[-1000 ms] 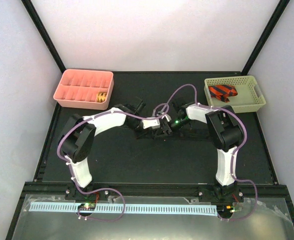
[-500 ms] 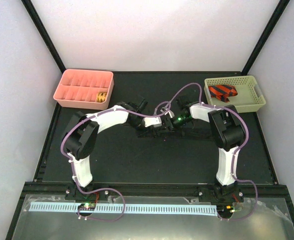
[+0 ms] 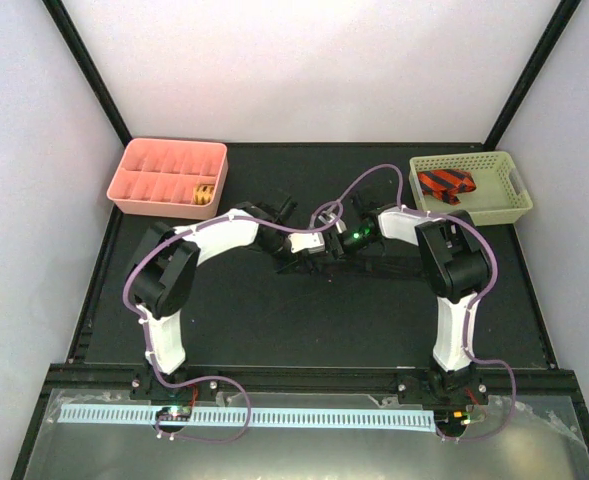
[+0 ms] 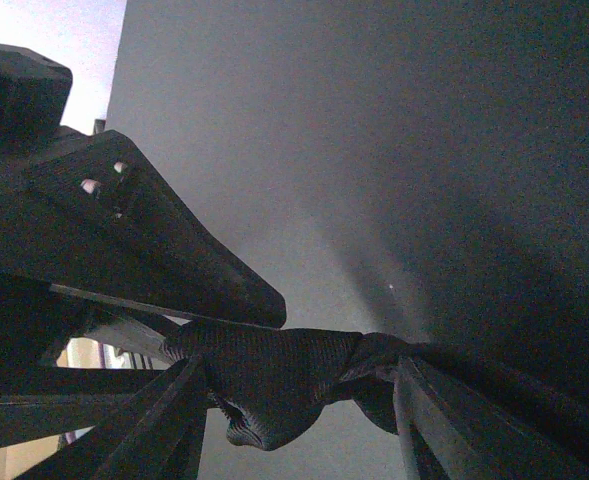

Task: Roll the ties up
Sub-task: Pass from the left arm to the right

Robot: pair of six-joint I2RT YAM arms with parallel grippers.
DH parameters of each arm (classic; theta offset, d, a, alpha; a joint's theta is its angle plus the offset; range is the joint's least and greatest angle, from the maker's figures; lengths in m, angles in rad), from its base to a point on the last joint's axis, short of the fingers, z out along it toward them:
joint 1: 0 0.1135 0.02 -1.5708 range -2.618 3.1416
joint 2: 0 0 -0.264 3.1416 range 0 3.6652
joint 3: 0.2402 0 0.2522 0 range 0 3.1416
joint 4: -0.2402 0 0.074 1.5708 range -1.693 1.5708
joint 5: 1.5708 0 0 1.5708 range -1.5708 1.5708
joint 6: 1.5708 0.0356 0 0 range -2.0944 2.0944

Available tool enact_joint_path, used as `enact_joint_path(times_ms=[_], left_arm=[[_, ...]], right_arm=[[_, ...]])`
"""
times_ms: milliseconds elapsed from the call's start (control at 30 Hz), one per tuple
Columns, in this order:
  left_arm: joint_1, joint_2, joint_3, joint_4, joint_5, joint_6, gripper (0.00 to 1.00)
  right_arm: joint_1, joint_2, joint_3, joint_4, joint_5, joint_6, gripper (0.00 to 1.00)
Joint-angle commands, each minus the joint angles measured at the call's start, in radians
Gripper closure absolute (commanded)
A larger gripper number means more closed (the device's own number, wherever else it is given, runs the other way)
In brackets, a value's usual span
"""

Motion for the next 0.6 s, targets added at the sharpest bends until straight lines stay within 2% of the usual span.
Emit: enact_joint_path(times_ms=[0,300,433,567], left_arm=[[-0.007,0.031,0.054,-0.022,0.037,-0.011,0.69],[-0.008,0.039,0.055,-0.029,0.032,-0.01,0.69],[-0.007,0.042,0.06,-0.031,0.032,-0.01,0.69],[-0.008,0.042,0.06,-0.031,0.033,-0.012,0.69]], right_arm=[[0.025,-0.025,-0.001,0.022,-0.017,0.005,0.46],[0.026,-0.07,-0.024,0.009,-0.038,-0.004,0.42],[0.029,-0.086,-0.033,0.021,-0.041,0.009,0.32],[0.043,-0.086,-0.046,0.04,-0.031,0.022,0.33]])
